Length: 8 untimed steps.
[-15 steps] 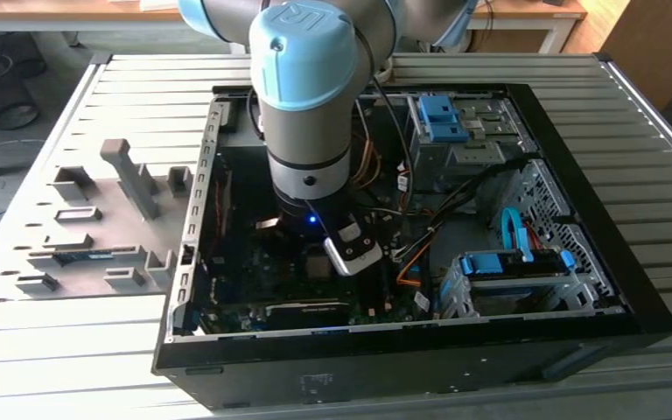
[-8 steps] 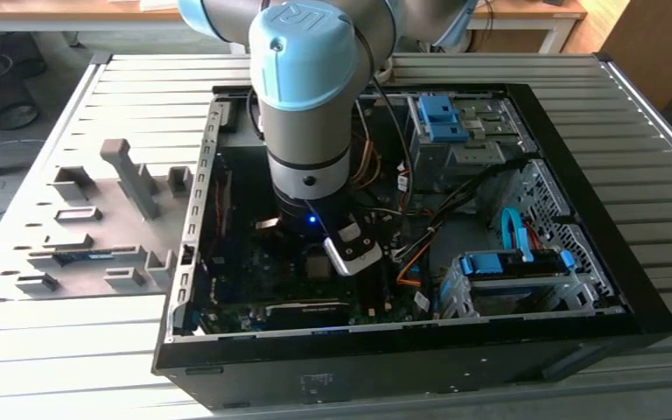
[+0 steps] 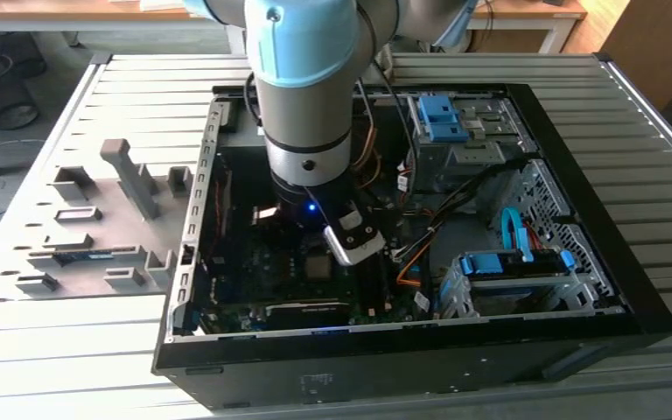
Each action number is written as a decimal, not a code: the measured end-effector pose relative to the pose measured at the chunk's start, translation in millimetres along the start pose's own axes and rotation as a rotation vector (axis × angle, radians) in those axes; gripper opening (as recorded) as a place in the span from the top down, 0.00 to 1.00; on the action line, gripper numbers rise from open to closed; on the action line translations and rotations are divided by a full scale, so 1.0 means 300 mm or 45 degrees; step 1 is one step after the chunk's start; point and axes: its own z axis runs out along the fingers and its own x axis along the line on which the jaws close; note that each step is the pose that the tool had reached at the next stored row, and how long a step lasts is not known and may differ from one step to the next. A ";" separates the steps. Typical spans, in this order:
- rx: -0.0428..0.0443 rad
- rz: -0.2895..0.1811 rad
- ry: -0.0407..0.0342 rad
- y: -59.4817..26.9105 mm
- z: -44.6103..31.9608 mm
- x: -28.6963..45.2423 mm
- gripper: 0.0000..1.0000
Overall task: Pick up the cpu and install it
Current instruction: 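Place the cpu into insertion slot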
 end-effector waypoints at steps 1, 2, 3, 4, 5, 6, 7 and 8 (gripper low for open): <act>0.000 0.000 0.0009 0.000 -0.005 -0.002 0.46; 0.000 0.000 0.0030 0.000 -0.008 -0.004 0.48; 0.000 0.000 0.0071 0.000 -0.010 -0.008 0.54; 0.001 0.000 0.0141 0.000 -0.010 -0.013 0.54; 0.003 -0.001 0.0222 0.000 -0.010 -0.020 0.60; 0.004 -0.001 0.0328 0.000 -0.009 -0.029 0.66; 0.004 -0.001 0.0448 0.001 -0.009 -0.039 0.66; 0.004 -0.002 0.0574 0.001 -0.009 -0.050 0.72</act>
